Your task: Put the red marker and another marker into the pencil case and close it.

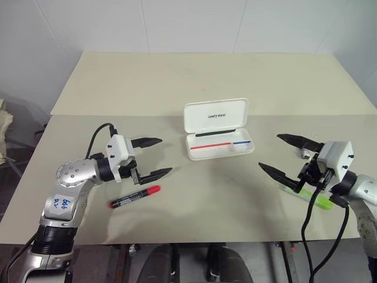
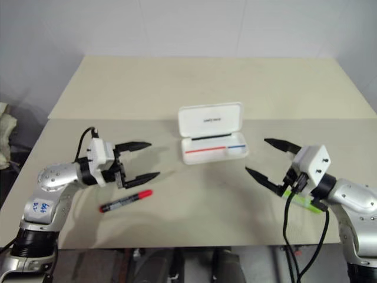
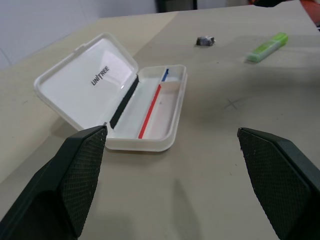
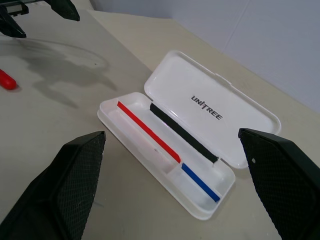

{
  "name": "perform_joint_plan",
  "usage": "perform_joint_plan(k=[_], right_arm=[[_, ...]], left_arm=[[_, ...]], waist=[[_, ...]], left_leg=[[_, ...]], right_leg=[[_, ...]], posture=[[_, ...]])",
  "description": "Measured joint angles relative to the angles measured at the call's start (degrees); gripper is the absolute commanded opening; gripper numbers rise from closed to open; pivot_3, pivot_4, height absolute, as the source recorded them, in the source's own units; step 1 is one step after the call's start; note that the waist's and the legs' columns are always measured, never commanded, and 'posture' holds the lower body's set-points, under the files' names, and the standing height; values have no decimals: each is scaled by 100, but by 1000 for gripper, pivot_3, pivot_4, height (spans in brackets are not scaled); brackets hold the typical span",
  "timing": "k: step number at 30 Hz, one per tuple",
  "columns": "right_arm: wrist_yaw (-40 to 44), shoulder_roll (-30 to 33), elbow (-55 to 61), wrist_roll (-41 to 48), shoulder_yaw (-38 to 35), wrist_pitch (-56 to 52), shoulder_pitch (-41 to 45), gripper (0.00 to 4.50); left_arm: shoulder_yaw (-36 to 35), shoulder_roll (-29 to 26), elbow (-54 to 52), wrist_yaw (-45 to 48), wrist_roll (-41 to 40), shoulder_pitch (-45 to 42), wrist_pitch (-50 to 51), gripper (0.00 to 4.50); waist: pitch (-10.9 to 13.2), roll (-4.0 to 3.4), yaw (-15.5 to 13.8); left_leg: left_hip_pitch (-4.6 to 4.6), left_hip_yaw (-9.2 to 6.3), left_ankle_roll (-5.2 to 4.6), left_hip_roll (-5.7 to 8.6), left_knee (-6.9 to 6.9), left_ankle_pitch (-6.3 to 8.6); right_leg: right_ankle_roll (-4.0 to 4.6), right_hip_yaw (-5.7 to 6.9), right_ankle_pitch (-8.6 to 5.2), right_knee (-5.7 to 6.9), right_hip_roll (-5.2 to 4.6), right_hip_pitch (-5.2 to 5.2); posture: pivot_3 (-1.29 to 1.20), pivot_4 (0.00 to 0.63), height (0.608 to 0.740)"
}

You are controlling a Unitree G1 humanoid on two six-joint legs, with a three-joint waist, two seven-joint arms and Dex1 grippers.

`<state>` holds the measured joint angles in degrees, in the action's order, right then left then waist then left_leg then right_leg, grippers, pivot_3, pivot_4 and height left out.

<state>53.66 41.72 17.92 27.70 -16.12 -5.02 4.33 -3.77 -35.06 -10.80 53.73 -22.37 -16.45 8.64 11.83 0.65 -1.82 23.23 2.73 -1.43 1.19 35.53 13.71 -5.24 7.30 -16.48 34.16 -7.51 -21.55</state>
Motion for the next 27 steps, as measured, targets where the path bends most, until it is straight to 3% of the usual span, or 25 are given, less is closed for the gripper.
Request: perform_joint_plan(k=[16,22,27], right_arm=[[242,-3,11,174,283,-265,245,4500],[297,-17,12,176,463,-266,297,4500],[451,125,74,274,456,-390,369,4500]], left_arm=[[201,113,304,77,75,-459,-57,4468],[427,294,608,28,331,-677,-241,2500],[750,538,1049,127,502,-1130,-275,2500]], waist=[[0,0,-65],[0,0,-92],[0,-1,-131]], left_leg=[[4,19,-10,-1,23,14],[4,28,-18,-4,39,28],[9,36,-34,-3,59,40]], right_leg=[[-10,-14,5,2,1,-1],[-10,-20,5,6,3,-2],[-24,-29,13,4,2,1]], posture=[[0,150,740],[0,150,740],[0,150,740]])
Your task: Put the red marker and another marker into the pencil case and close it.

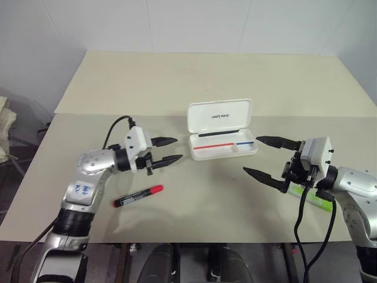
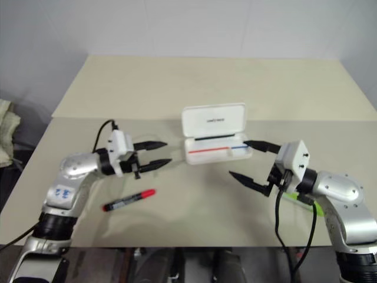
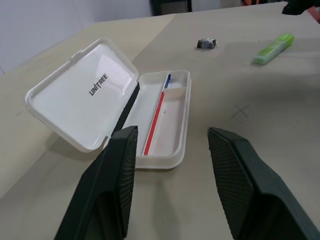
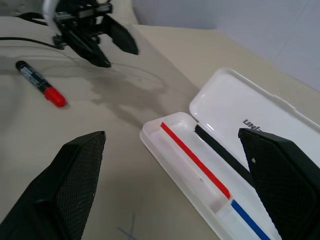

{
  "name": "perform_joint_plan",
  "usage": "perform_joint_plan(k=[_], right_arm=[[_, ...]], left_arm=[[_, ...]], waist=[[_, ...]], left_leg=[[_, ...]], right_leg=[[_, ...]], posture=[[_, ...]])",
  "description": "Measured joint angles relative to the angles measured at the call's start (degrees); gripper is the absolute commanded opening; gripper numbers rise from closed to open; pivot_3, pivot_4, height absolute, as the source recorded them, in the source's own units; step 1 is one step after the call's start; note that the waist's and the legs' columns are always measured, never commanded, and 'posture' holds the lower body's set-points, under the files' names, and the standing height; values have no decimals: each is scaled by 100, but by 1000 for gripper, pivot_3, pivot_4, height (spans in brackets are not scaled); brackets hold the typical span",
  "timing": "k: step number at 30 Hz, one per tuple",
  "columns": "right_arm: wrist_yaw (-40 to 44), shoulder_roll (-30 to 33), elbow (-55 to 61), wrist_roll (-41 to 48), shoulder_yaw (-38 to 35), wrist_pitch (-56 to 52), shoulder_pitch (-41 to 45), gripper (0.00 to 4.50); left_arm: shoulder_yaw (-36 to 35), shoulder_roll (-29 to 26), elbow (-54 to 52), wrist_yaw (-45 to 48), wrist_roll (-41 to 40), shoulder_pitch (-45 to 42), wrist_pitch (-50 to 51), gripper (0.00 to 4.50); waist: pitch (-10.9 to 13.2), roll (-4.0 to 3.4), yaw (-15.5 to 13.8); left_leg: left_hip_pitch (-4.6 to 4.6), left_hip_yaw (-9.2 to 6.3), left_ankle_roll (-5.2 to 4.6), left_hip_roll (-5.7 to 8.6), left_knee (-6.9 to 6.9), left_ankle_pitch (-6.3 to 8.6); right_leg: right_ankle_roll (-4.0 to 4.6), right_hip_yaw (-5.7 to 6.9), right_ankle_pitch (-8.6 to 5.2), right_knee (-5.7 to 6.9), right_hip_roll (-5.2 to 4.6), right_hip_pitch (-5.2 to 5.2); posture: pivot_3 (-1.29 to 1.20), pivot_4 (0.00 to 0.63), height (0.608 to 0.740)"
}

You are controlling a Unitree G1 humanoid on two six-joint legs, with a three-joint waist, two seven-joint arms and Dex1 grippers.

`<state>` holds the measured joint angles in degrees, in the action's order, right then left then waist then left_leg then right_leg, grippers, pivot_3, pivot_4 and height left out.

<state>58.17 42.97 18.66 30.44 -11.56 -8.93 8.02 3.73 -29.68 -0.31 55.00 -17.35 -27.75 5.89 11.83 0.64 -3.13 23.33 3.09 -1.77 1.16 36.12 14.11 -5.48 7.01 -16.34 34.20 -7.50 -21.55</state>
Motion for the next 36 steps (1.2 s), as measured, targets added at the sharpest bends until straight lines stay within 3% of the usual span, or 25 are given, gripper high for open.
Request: perform_joint_plan(k=[7,13,26,36], right_arm=[[7,91,128,33,-94,-10,-52,4500],[-220,87,413,34,-208,-102,-237,4500],[-419,184,854,142,-368,-389,-617,4500],[-369,339,857,271,-463,-489,-358,4500]], left_arm=[[666,591,1256,101,530,-887,-155,2500],[1095,876,1734,314,854,-1228,-137,2500],[1378,1007,2415,457,1444,-1636,-182,2500],[1548,1080,2883,514,1802,-1968,-461,2500]], waist=[[0,0,-16],[0,0,8],[0,0,4],[0,0,6]], left_leg=[[1,29,-7,2,6,2],[2,48,-22,0,6,-6],[1,52,-33,0,15,17],[1,54,-36,0,21,21]], right_leg=[[-15,-16,8,-9,1,-1],[-21,-14,10,-11,4,-6],[-25,-42,12,-21,0,-5],[-27,-45,13,-19,0,-5]], posture=[[0,150,740],[0,150,740],[0,150,740],[0,150,740]])
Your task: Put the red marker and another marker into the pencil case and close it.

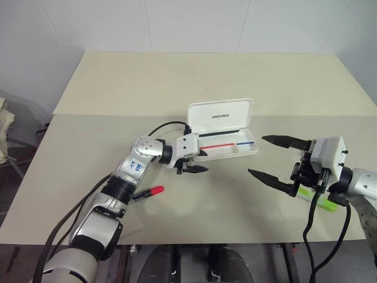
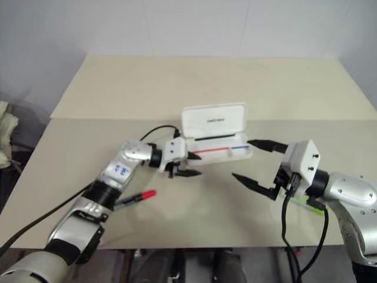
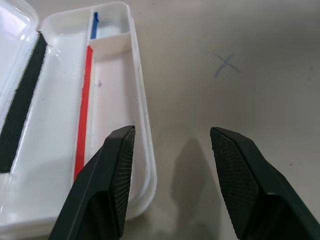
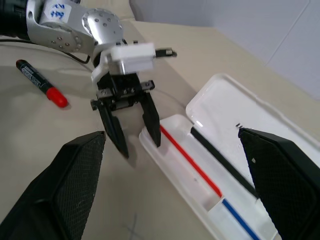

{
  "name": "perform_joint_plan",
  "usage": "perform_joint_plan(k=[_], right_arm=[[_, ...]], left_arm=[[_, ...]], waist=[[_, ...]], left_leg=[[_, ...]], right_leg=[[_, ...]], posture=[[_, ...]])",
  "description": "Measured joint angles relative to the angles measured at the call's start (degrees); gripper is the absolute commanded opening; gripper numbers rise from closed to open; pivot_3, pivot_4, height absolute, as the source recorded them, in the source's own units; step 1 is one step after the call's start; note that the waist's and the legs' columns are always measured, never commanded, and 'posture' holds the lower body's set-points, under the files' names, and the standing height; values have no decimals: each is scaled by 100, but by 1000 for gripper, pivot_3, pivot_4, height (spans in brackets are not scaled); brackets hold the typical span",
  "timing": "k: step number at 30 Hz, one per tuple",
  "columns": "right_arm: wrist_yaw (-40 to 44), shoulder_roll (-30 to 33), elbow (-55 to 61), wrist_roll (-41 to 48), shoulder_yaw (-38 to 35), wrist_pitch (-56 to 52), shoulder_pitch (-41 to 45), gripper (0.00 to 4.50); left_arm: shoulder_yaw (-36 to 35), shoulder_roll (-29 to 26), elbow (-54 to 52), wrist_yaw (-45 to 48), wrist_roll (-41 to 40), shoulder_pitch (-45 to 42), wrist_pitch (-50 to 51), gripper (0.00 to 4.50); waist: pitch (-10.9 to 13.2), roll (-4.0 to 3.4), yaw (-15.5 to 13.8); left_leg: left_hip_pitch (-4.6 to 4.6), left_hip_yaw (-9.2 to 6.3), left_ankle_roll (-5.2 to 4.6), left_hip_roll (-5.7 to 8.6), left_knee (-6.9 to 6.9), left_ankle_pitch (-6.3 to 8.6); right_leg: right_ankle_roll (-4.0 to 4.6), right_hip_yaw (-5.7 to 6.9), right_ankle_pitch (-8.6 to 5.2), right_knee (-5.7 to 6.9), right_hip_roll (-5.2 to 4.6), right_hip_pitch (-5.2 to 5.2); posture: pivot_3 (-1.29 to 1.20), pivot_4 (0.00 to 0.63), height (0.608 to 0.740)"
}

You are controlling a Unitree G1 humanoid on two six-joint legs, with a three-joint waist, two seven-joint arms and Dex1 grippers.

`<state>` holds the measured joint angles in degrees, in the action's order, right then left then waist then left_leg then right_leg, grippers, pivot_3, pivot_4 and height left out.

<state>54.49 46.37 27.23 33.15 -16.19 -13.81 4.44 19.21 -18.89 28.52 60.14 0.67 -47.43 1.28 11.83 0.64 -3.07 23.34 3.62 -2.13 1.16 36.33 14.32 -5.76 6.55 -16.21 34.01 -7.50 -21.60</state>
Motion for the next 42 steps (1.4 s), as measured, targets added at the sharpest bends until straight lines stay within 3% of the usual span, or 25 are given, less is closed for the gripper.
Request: perform_joint_plan(k=[8,11,17,31,36,42], right_arm=[[6,5,0,1,1,-17,101,4500],[29,68,0,1,1,-19,290,4500],[48,74,-13,-2,17,-26,532,4500],[107,137,-69,-5,151,-137,965,4500],[146,137,-66,5,206,-205,962,4500],[296,235,-114,63,206,-303,912,4500]], left_arm=[[85,69,337,159,175,-258,2,2500],[222,57,402,503,228,-444,303,1938],[353,34,428,699,417,-619,434,17],[356,36,337,678,503,-576,392,17],[238,7,-320,682,442,-280,979,17],[291,-200,-1992,826,249,383,2437,17]], waist=[[0,0,1],[0,0,5],[-1,-1,23],[-3,-1,26],[-3,-1,34],[-4,-2,61]], left_leg=[[1,5,-10,0,4,-7],[0,7,-27,0,8,7],[-1,12,-23,-2,8,5],[-1,16,-36,-4,23,16],[3,17,-24,-5,24,17],[11,20,-29,-4,39,28]], right_leg=[[-1,-1,1,-1,0,0],[-3,-1,1,1,1,0],[-3,-4,1,0,2,0],[-3,-12,1,4,0,1],[-3,-10,1,16,2,1],[-6,-7,-1,13,5,1]], posture=[[0,150,740],[0,150,740],[0,150,740],[0,150,740],[0,150,740],[0,150,740]])
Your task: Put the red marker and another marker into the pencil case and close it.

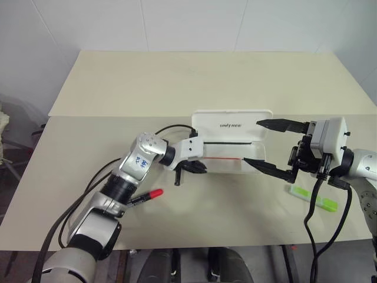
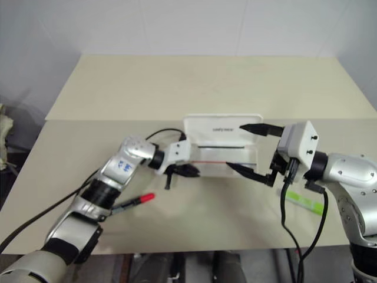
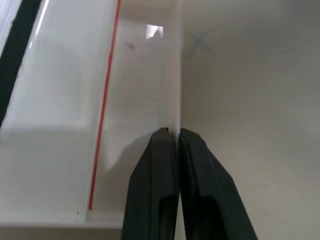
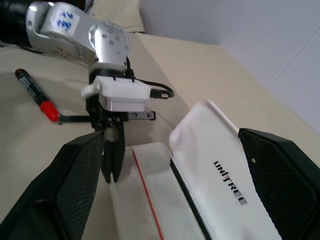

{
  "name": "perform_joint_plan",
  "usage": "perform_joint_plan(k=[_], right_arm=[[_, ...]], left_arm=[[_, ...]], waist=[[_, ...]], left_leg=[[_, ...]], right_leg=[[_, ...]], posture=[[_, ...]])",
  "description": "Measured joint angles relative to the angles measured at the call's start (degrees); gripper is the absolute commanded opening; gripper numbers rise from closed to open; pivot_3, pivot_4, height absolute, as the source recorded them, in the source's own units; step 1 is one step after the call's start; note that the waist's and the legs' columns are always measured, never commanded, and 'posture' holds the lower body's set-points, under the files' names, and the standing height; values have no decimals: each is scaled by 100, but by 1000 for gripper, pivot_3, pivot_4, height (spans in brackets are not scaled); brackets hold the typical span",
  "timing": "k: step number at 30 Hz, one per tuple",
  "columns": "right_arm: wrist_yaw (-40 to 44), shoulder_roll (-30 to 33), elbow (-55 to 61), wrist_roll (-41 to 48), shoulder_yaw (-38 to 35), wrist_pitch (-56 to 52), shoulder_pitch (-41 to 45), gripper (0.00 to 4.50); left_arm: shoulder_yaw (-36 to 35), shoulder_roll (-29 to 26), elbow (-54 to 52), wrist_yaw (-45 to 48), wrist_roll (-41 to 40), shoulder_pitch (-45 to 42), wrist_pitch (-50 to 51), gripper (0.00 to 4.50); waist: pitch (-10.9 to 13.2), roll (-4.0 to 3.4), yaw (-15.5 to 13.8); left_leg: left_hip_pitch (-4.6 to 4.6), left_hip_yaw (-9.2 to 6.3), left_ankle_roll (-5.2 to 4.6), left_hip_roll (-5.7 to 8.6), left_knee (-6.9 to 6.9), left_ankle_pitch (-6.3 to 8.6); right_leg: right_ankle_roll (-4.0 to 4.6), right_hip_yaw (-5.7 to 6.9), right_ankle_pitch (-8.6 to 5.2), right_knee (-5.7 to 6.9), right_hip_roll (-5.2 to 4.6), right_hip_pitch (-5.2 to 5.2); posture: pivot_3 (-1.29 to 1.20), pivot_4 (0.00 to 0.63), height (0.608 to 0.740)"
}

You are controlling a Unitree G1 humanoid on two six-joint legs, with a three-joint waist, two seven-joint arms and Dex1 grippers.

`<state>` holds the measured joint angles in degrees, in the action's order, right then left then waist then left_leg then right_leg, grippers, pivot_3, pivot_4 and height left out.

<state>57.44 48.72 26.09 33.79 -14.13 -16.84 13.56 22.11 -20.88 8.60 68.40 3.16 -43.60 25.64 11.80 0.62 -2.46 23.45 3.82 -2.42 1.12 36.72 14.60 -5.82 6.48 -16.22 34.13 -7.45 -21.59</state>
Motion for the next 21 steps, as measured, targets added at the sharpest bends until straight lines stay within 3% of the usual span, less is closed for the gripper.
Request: perform_joint_plan(k=[10,21], right_arm=[[169,2,-191,20,-182,58,-489,4500],[-22,-177,-20,18,-205,69,-742,4500]], left_arm=[[303,-146,-1017,-10,-206,290,1048,17],[375,-20,-861,-214,-278,282,1016,17]], waist=[[0,-1,-44],[-2,-5,-71]], left_leg=[[18,-5,-13,-1,44,12],[7,-5,-5,-2,45,10]], right_leg=[[-19,-6,0,-13,-11,0],[-18,-14,0,-4,-14,2]], posture=[[0,150,740],[0,150,740]])
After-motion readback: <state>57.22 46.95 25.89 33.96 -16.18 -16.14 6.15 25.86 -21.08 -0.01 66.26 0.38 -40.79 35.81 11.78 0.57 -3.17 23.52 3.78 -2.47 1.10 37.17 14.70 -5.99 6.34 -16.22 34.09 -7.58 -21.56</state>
